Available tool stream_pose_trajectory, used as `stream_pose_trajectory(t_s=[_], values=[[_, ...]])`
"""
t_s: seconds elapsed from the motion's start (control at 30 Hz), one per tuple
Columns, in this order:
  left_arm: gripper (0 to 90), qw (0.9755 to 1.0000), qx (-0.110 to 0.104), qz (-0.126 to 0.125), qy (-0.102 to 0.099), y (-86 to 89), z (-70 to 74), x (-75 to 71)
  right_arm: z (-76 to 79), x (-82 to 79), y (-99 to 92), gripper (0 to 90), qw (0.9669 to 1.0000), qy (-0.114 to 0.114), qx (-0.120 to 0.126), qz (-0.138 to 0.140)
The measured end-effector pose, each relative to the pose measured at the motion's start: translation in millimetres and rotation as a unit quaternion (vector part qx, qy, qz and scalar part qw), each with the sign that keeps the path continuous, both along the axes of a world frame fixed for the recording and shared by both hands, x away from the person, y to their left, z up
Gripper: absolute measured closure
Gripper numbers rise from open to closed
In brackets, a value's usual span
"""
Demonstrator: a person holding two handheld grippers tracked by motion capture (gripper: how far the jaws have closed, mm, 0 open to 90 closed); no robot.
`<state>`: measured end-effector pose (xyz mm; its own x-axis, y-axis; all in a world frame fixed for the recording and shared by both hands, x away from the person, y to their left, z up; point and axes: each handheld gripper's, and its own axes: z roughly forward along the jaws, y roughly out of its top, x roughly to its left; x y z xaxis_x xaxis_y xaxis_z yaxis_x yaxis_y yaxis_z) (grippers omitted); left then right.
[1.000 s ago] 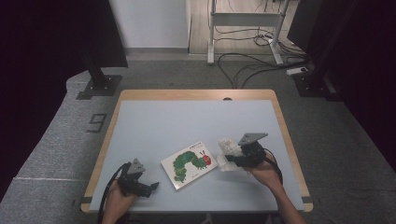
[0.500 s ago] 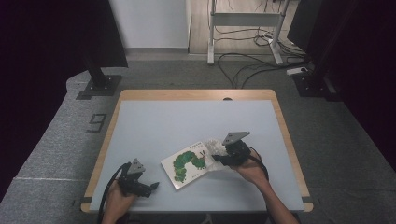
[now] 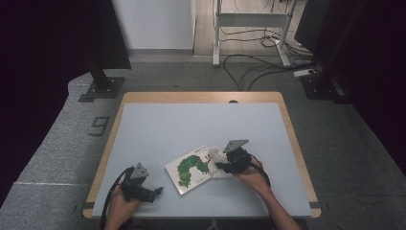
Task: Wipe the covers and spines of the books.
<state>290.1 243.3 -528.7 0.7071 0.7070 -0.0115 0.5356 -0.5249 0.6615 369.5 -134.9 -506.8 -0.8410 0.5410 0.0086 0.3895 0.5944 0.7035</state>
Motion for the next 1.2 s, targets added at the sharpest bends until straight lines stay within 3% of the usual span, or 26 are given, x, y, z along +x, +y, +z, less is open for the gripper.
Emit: stream_pose_trajectory(t_s=[0.2, 0.67, 0.93, 1.2], values=[[0.0, 1.0000, 0.000, 0.000, 0.000, 0.0, 0.0, 0.0, -1.8, -0.8, 2.2, 56.8, 1.0000, 0.001, 0.000, -0.003], [0.0, 1.0000, 0.000, 0.000, 0.000, 0.0, 0.0, 0.0, -1.5, -9.1, 23.5, 57.2, 0.9996, -0.004, -0.002, 0.027], [0.0, 1.0000, 0.000, 0.000, 0.000, 0.0, 0.0, 0.0, -2.5, -15.1, 38.0, 57.3, 0.9985, 0.008, 0.012, 0.052], [0.0, 1.0000, 0.000, 0.000, 0.000, 0.0, 0.0, 0.0, -1.5, -22.6, 55.8, 57.4, 0.9972, 0.007, 0.009, 0.074]])
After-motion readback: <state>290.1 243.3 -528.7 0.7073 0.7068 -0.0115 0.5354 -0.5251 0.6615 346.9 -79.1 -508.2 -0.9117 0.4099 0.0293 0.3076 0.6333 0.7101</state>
